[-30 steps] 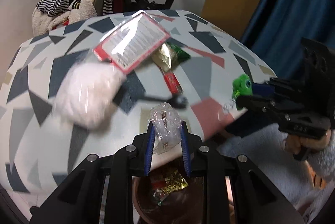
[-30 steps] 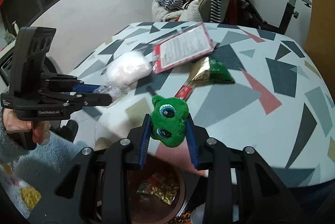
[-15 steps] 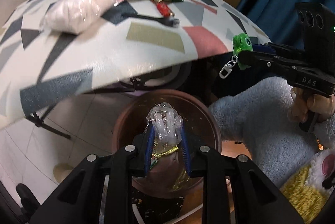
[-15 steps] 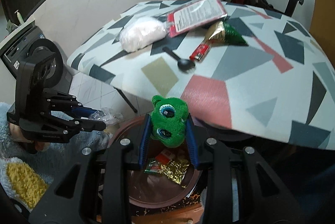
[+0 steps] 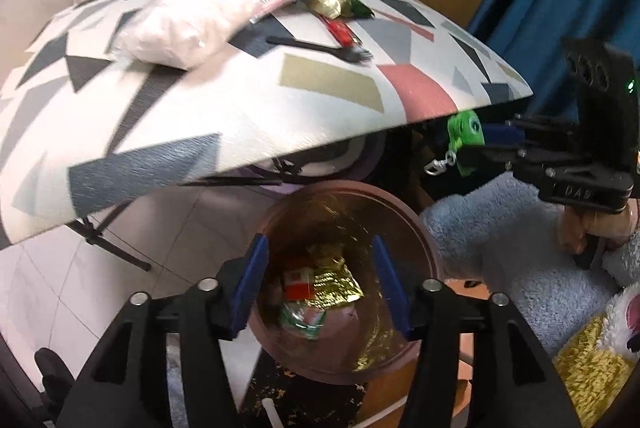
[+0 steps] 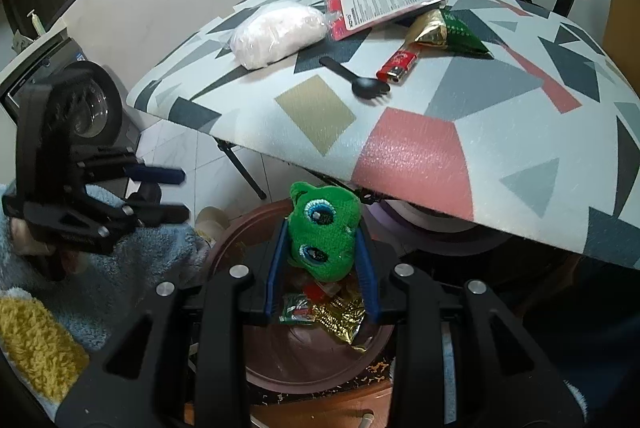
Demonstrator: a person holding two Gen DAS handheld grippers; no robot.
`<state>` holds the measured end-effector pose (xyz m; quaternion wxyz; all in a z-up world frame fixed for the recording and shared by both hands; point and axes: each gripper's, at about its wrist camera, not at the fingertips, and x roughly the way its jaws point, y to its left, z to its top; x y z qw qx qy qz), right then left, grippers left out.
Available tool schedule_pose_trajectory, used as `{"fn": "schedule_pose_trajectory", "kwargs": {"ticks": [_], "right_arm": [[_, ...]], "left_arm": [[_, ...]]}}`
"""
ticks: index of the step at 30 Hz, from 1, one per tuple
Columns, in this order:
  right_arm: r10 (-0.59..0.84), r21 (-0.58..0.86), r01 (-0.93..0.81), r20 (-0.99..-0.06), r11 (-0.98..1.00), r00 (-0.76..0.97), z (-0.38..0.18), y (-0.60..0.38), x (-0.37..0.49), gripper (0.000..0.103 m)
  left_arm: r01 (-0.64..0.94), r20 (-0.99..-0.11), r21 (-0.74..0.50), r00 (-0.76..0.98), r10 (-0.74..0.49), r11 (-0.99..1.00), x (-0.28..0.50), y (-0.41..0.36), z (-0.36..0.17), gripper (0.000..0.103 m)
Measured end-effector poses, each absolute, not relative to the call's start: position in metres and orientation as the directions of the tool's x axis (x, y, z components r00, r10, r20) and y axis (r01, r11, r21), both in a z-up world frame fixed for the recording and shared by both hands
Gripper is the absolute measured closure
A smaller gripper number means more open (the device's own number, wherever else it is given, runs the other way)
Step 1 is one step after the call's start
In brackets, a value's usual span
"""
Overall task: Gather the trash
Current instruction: 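Lower the green frog keychain into the bin and open the right gripper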
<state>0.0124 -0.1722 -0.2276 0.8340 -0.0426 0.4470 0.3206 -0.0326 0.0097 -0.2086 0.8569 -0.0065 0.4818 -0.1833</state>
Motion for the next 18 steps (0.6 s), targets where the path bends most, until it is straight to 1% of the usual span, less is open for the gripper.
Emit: {"fn": "schedule_pose_trajectory", "kwargs": {"ticks": [4,7,11,15,18], "right_arm": [[0.478,0.189,-0.591,-0.791,0.784,0.381,-0.234,-0.165,0.011,0.068],[0.46,0.166,-0.609,-0.809,0.776,0.365,-0.24,-0.159,0.009,0.068],[0.441,0.14,-0.631,-0.826,0.763,0.35,-0.246,-0.15,0.007,0.068],[0.409,0.109,-0.64,-0.846,0.761,0.342,-0.252,-0.143,0.005,0.066],[0.385,0.094,-0.639,-0.86,0.763,0.334,-0.257,-0.14,0.006,0.066]], "left_arm": [[0.299,-0.794,-0.168,0.524,-0.308,0.939,-0.04,0.022,-0.196,0.03],[0.279,-0.776,-0.158,0.558,-0.294,0.947,-0.046,0.032,-0.19,0.022],[0.241,-0.746,-0.189,0.595,-0.299,0.952,-0.051,0.045,-0.188,0.018],[0.236,-0.752,-0.178,0.594,-0.287,0.955,-0.054,0.044,-0.194,0.006],[0.231,-0.769,-0.156,0.582,-0.265,0.96,-0.054,0.042,-0.201,0.006]]}}
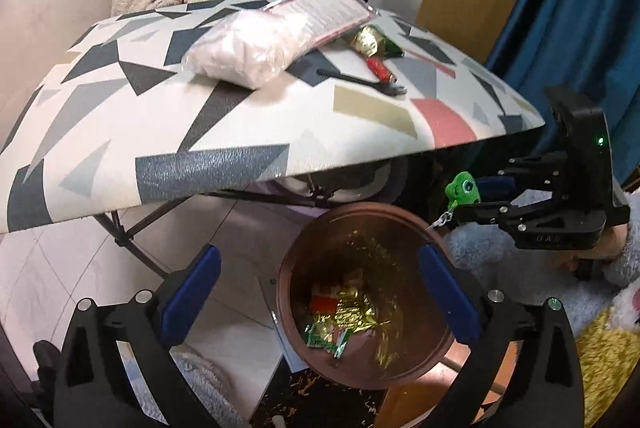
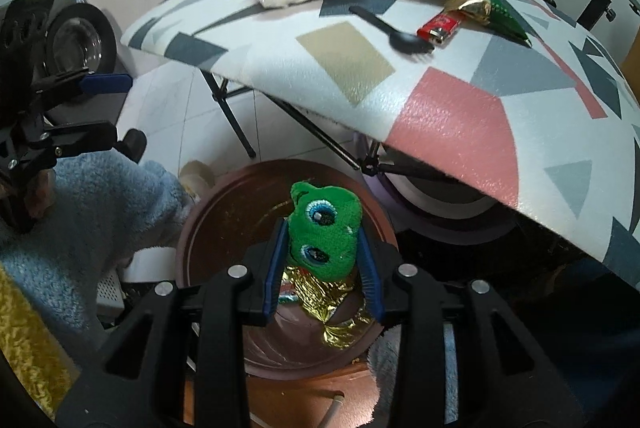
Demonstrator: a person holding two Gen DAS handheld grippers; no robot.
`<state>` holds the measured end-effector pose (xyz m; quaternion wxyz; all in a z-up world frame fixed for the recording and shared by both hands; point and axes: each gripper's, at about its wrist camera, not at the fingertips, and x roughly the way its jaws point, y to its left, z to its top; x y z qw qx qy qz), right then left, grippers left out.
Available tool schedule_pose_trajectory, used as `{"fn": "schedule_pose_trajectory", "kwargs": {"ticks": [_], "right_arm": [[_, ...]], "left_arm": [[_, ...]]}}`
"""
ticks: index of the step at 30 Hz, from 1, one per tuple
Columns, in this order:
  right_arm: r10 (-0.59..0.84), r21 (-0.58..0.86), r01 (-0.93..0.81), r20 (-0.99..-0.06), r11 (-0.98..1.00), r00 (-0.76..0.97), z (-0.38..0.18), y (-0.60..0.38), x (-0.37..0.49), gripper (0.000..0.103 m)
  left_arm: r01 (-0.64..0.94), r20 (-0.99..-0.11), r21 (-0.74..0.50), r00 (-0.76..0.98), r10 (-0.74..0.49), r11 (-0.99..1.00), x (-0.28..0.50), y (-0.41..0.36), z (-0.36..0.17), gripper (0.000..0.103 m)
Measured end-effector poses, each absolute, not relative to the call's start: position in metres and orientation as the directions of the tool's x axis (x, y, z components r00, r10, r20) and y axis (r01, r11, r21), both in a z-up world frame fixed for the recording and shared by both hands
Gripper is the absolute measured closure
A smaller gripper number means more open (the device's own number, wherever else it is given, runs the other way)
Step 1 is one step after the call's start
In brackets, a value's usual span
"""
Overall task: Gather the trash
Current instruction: 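Lower the green frog keychain into the bin and open the right gripper, then move both grippers back up to the table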
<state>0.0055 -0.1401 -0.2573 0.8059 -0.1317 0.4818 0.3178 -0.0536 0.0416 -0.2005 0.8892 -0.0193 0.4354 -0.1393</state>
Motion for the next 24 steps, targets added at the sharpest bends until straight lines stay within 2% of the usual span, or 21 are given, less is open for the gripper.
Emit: {"fn": "schedule_pose_trajectory", "kwargs": {"ticks": [2,4,6,7,12,24], "right_arm": [[0.379,0.089,-0.638,-0.863,0.765,0.333,-0.2586,-0.14,0.0051,0.065],[0.379,0.09,-0.634,-0.862,0.768,0.336,-0.2584,-0.1414,0.005,0.058],[0.377,0.087,-0.63,-0.861,0.772,0.342,-0.2583,-0.1415,0.0051,0.04],[0.372,0.081,-0.624,-0.859,0.777,0.352,-0.2574,-0.1425,0.0051,0.037],[0.381,0.087,-0.616,-0.85,0.783,0.364,-0.2554,-0.1462,0.0056,0.007],[0.398,0.096,-0.622,-0.841,0.777,0.367,-0.252,-0.1474,0.0038,0.006]], "left_arm": [[0.232,-0.772,-0.157,0.578,-0.266,0.96,-0.0533,0.0418,-0.2026,0.006],[0.231,-0.773,-0.163,0.574,-0.27,0.959,-0.053,0.0424,-0.2042,0.006],[0.231,-0.775,-0.174,0.568,-0.277,0.957,-0.0523,0.0433,-0.2055,0.006],[0.229,-0.776,-0.173,0.567,-0.276,0.958,-0.0524,0.0436,-0.2062,0.006],[0.229,-0.784,-0.169,0.559,-0.272,0.958,-0.0525,0.0432,-0.2088,0.006],[0.206,-0.787,-0.171,0.56,-0.259,0.963,-0.0523,0.0476,-0.2098,0.006]]}}
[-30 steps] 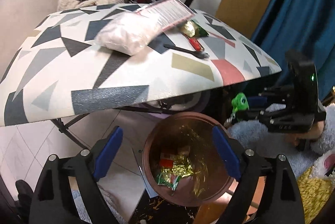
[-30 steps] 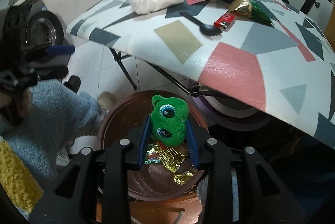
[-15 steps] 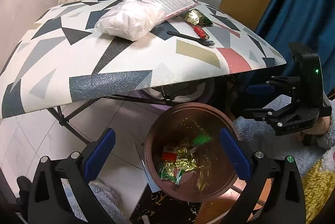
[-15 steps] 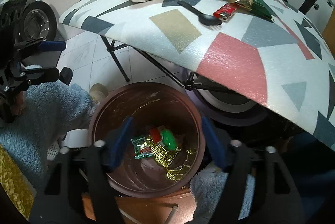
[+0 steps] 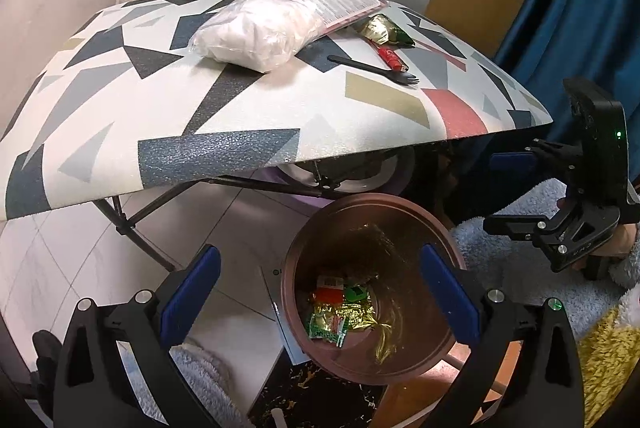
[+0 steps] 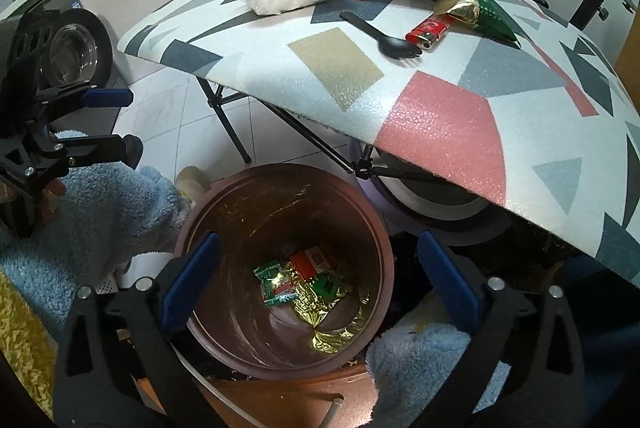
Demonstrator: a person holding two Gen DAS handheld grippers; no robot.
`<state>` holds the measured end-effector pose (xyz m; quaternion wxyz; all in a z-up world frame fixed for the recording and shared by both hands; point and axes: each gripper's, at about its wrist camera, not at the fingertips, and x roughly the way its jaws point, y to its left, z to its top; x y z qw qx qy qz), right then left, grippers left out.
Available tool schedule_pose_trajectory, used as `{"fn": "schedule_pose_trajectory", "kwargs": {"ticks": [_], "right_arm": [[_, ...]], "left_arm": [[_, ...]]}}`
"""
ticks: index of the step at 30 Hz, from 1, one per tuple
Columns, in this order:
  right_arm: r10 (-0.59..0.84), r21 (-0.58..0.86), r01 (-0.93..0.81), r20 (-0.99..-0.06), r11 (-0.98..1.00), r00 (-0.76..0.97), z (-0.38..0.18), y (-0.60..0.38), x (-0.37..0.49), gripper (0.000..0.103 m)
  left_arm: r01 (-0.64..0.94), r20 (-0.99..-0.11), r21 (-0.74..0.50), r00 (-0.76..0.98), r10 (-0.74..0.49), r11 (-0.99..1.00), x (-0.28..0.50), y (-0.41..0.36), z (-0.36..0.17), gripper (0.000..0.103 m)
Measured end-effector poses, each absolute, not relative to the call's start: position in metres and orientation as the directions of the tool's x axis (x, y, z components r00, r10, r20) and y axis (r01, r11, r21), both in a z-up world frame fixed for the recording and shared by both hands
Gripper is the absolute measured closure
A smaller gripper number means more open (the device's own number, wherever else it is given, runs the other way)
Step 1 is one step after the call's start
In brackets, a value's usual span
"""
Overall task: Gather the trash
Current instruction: 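Move both grippers back up to the table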
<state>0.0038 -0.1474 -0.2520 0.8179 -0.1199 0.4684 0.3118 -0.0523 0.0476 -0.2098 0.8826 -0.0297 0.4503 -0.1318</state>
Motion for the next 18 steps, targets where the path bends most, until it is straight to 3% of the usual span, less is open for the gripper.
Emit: {"fn": "schedule_pose_trajectory", "kwargs": {"ticks": [9,18], "right_arm": [[0.44,0.155,-0.578,-0.807,0.801,0.393,-0.239,-0.162,0.011,0.006],[0.388,0.143,-0.442,-0.752,0.886,0.533,-0.211,-0.184,0.031,0.006]], "left_arm": [[0.197,-0.767,-0.169,0.588,-0.255,0.966,-0.05,0.051,-0.201,0.006],[0.176,-0.756,-0.131,0.619,-0.213,0.976,-0.037,0.056,-0.187,0.006]]}}
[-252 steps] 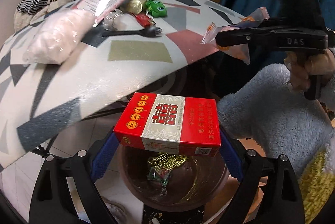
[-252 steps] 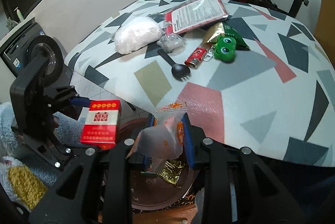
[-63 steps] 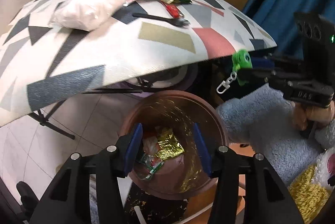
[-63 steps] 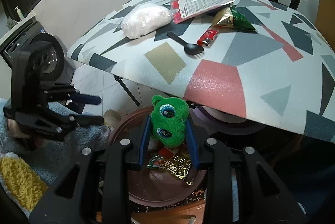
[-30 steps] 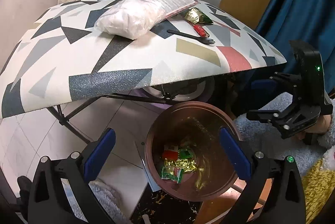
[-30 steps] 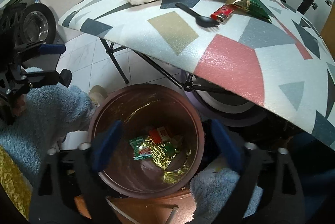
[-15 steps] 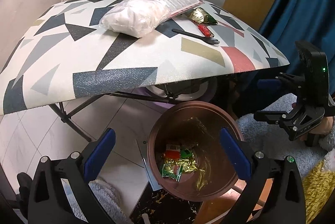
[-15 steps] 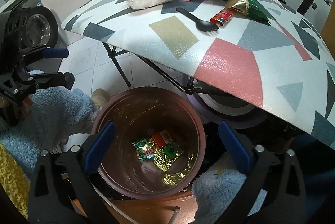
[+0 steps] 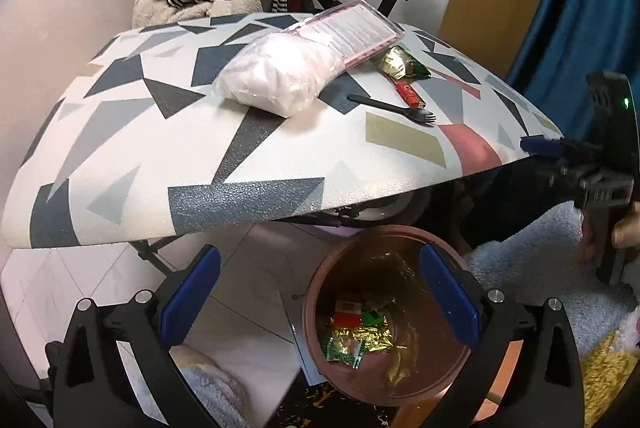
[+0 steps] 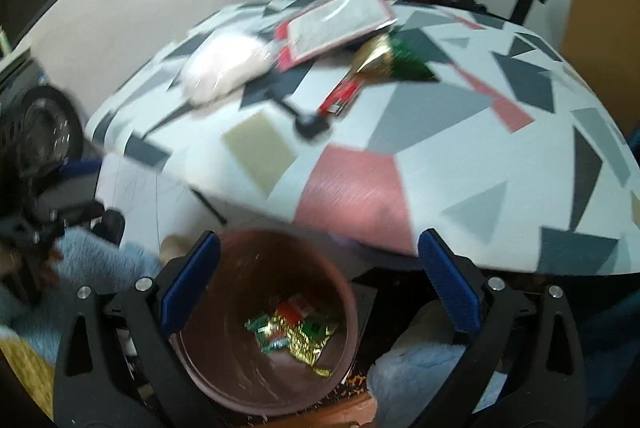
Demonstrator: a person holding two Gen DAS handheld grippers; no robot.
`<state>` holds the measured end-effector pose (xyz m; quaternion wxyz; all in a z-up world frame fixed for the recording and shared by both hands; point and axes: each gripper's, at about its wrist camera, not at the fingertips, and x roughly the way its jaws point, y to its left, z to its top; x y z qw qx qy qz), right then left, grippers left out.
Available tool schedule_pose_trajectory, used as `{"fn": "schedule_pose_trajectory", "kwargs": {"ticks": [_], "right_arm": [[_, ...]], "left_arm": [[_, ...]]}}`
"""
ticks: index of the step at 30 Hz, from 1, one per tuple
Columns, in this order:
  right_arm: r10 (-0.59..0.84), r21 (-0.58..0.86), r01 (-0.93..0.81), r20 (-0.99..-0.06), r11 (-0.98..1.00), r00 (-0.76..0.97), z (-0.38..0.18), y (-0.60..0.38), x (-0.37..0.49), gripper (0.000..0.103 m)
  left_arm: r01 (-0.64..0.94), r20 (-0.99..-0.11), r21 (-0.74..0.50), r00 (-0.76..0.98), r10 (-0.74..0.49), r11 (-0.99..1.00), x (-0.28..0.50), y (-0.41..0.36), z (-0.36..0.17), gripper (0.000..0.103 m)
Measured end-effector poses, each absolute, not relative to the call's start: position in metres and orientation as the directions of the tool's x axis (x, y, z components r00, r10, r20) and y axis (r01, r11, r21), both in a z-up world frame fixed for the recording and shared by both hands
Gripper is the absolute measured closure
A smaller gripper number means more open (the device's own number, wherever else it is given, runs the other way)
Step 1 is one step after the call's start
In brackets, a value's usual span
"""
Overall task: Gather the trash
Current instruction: 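Move both grippers back up to the table, then grasp the gold-and-green foil bag with the right gripper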
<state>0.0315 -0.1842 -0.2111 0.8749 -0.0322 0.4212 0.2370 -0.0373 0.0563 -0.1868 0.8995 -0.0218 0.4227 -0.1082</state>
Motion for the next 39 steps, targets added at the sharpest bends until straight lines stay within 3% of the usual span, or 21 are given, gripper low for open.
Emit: {"fn": "schedule_pose_trajectory", "kwargs": {"ticks": [13,19,39], "right_arm": [[0.435,0.213,-0.435,-0.739,0.875,0.514,-0.193,-0.203,0.101,0.006],[0.364,0.138,-0.406,-0.748,0.903,0.555,-0.193,-0.202,0.142,0.006],[0.327,0.217,-0.266,-0.8,0.939,0.503,-0.221,-0.167,0.257,0.006]], "left_arm": [[0.131,-0.733,-0.161,0.648,-0.207,0.978,0.001,0.073,-0.159,0.006],[0.071,-0.734,-0.19,0.652,-0.19,0.979,0.027,0.086,-0.153,0.006],[0.067,-0.759,-0.213,0.617,-0.208,0.975,0.07,0.079,-0.175,0.006]]}}
